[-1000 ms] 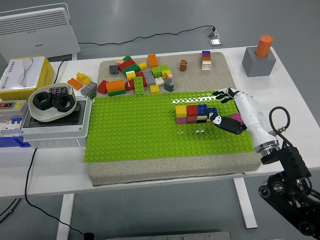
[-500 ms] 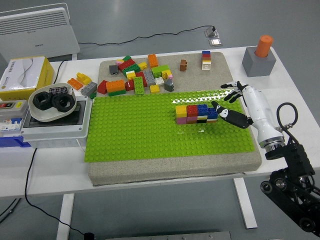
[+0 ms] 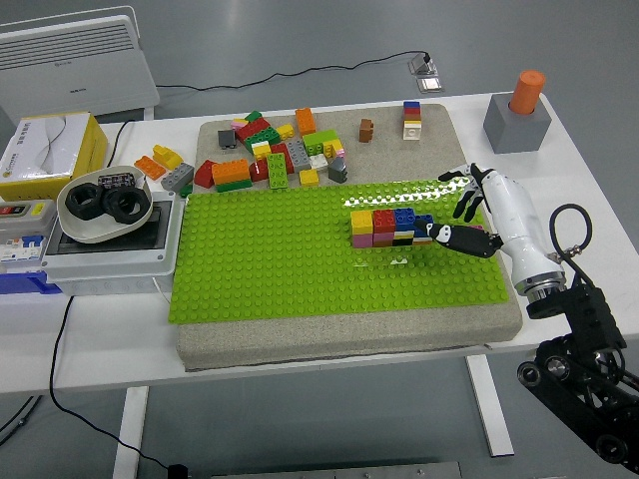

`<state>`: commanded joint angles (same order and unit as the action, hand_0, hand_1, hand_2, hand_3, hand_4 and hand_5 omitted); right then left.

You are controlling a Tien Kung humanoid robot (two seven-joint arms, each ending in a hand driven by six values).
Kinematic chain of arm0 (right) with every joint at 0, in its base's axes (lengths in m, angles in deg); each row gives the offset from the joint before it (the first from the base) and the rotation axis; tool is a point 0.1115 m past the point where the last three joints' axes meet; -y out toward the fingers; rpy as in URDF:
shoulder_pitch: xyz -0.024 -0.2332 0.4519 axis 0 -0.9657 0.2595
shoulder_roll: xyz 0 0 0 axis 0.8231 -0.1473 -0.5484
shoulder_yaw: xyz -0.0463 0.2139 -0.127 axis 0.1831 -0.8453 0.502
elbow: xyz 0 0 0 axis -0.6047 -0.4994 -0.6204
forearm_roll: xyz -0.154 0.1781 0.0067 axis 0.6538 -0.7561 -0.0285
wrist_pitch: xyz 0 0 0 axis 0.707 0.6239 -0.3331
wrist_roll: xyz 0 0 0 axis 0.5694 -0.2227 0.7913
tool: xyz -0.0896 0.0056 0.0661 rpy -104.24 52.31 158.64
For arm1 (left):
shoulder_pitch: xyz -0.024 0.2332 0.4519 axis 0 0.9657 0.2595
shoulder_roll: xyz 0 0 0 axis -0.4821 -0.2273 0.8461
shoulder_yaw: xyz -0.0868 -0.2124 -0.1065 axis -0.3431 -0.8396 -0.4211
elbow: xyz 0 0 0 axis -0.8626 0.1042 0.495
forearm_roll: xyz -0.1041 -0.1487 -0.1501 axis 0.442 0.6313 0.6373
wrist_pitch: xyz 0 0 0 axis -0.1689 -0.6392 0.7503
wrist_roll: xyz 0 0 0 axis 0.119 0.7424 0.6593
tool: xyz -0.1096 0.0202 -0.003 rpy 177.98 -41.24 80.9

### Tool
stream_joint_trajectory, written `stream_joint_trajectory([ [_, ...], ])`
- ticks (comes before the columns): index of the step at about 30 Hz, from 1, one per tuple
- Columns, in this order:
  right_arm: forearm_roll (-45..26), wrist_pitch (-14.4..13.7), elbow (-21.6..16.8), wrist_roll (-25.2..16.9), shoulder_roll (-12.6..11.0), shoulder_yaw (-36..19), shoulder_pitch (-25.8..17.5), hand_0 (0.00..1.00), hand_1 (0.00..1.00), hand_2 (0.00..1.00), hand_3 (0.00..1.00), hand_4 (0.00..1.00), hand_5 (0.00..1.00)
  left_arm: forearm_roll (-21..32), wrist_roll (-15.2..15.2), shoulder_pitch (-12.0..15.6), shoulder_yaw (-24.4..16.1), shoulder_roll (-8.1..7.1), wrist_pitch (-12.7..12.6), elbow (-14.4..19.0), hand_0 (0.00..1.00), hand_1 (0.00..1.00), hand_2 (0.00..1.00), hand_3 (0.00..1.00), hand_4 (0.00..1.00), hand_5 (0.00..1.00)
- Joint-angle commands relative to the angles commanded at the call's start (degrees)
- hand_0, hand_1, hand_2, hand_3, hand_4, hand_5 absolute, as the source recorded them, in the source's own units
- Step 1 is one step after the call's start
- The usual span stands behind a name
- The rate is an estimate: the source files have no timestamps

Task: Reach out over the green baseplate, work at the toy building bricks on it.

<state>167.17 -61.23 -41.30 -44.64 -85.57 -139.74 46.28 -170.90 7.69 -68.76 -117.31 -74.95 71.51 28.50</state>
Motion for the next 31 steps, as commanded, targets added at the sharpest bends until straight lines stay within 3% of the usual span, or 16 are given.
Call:
stream_joint_trajectory([
  [9,0.2,0.73,-1.59,-2.77,-0.32,0.53,-0.16,0.415,0.198,0.258,0.543,0.933,0.374,-0.21,0.06,0.23,0.06,0.16,0.22,0.0,0.726,0.611,0.603,0.61,0.662,0.549],
  [10,0.51,1.13,-1.68,-3.07,-0.41,0.68,-0.18,0.347,0.244,0.301,0.554,0.758,0.306,-0.28,0.12,0.25,0.04,0.17,0.28,0.0,0.726,0.613,0.605,0.612,0.669,0.55],
  [15,1.44,2.11,-1.78,-3.47,-0.58,1.1,-0.28,0.347,0.244,0.301,0.554,0.758,0.306,-0.56,0.32,0.33,-0.15,0.18,0.5,0.0,0.726,0.613,0.605,0.612,0.669,0.55],
  [16,1.66,2.23,-1.79,-3.45,-0.55,1.07,-0.32,0.405,0.31,0.386,0.563,0.745,0.31,-0.63,0.38,0.38,-0.21,0.2,0.56,0.0,0.727,0.612,0.604,0.612,0.672,0.551],
  [21,3.14,2.6,-1.97,-2.98,-0.68,0.95,-0.41,0.405,0.31,0.386,0.563,0.745,0.31,-0.82,0.78,0.85,-0.33,0.41,1.01,0.0,0.727,0.612,0.604,0.612,0.672,0.551],
  [22,3.44,2.65,-2.04,-2.87,-0.74,0.87,-0.41,0.483,0.448,0.517,0.565,0.743,0.301,-0.89,0.85,0.93,-0.4,0.45,1.06,0.0,0.727,0.607,0.596,0.612,0.673,0.55],
  [27,6.16,3.17,-2.55,-1.44,-1.32,-0.52,-0.45,0.483,0.448,0.517,0.565,0.743,0.301,-1.37,1.1,1.47,-1.04,0.72,1.05,0.0,0.727,0.607,0.596,0.612,0.673,0.55],
  [28,6.61,3.3,-2.54,-1.1,-1.39,-0.74,-0.47,0.525,0.578,0.643,0.581,0.748,0.278,-1.35,1.11,1.52,-1.08,0.75,1.02,0.0,0.725,0.6,0.583,0.61,0.672,0.553],
  [31,8.2,3.9,-2.32,0.38,-1.51,-1.35,-0.46,0.525,0.578,0.643,0.581,0.748,0.278,-1.27,1.17,1.65,-1.12,0.84,1.01,0.0,0.725,0.6,0.583,0.61,0.672,0.553],
])
